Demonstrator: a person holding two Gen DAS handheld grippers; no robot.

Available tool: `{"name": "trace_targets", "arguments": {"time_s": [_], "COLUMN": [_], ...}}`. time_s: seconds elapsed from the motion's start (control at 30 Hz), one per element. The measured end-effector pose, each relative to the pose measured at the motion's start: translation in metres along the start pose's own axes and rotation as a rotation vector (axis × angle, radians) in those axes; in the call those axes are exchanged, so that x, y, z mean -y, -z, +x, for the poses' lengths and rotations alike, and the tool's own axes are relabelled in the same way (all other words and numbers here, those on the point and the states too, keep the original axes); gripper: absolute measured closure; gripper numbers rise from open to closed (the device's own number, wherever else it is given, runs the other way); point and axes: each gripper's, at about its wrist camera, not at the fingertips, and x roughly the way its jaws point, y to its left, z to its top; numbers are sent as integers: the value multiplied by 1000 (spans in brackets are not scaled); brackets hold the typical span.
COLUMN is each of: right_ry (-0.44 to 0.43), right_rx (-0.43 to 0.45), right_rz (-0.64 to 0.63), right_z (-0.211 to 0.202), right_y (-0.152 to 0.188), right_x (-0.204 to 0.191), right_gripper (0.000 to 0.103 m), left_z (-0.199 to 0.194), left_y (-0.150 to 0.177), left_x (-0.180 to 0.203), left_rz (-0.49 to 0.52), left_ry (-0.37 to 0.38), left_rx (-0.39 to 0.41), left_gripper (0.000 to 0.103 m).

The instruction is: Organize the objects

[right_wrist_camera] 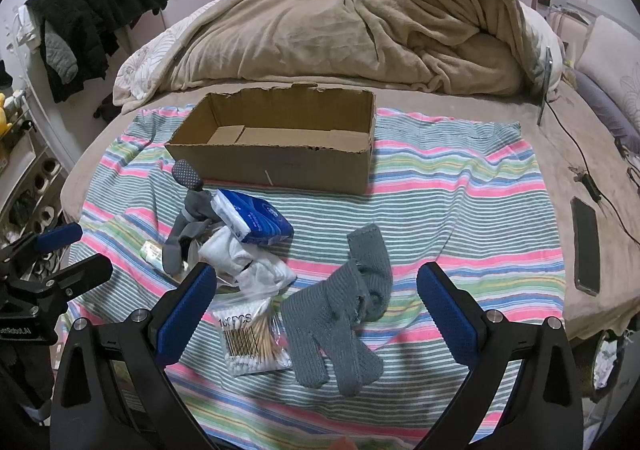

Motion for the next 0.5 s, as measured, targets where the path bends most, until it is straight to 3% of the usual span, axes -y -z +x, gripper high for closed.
{"name": "trace_targets", "arguments": {"time_s": [0.5], "right_ry": [7], "right_rx": [-31], "right_rz": [15], "right_z": [11], "right_y": [-1], "right_x": [5], "right_gripper": [1], "left_z": [27], "left_y": [10], "left_x": [1], "left_rz": [32], "left_ry": [-7], "left_rx": [-63], "left_gripper": [1]}}
